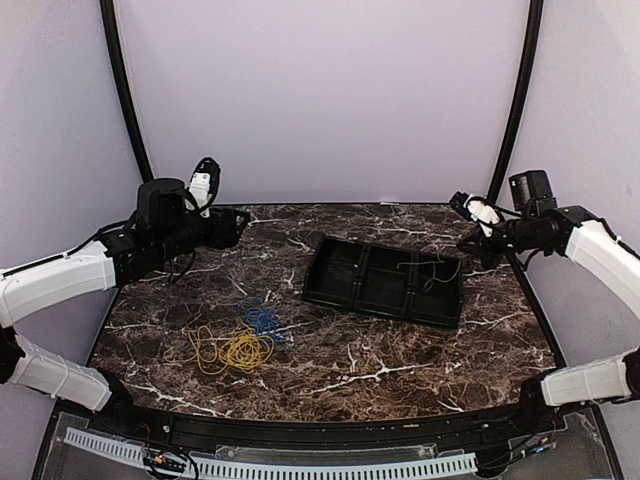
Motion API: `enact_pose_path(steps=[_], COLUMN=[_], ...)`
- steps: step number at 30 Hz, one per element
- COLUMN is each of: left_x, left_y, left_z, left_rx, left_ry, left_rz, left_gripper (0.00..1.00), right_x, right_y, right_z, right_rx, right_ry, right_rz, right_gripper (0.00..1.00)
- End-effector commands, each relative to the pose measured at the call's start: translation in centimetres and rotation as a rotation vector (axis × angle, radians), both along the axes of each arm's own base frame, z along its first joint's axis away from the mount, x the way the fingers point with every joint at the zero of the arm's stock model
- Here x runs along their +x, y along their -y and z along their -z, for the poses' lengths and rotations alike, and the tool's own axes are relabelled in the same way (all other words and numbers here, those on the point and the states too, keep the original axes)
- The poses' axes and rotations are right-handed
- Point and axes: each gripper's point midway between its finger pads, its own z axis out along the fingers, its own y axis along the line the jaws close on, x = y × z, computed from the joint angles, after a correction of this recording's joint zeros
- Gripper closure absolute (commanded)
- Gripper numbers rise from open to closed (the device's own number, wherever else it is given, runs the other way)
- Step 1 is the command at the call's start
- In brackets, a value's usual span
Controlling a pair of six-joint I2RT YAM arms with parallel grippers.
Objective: Untangle the cables
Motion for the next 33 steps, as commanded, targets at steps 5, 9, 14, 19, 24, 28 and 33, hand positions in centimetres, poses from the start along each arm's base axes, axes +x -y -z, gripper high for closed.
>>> enact_pose_path(steps=[5,9,14,19,24,28,33], left_x=[-0.3,-0.3,-0.2,-0.2,-0.2,-0.3,-0.3], left_y=[-0.3,-0.1,-0.1,0.0,0.0,-0.1,-0.1], left_z=[-1.1,-1.0,-0.8,-0.7,-0.8,-0.8,-1.0], left_rx=[-0.017,-0.019,-0.016,-0.015,-0.016,-0.016,-0.020], left_ry=[0.033,0.030,0.025,0.022,0.024,0.024,0.026], left_rz=[0.007,0.013,0.017,0.019,0.020,0.016,0.020], left_gripper=[0.34,0.34,0.34,0.34,0.34,0.34,0.34], right_x=[1.3,1.1,0.5,-0.3,-0.5,-0.1,0.4], right_y=[0.3,0.1,0.6,1.7,2.3,2.1,1.9], right_z=[4.2,0.4,-3.6,-2.3,-0.8,-0.1,1.7], right_rx=[-0.048,-0.011,0.012,-0.044,-0.087,-0.093,-0.105], right_ry=[-0.097,-0.021,0.103,0.073,0.064,0.041,-0.004], right_rz=[0.014,0.009,0.033,0.061,0.063,0.056,0.041], right_gripper=[1.00,1.00,1.00,1.00,1.00,1.00,1.00])
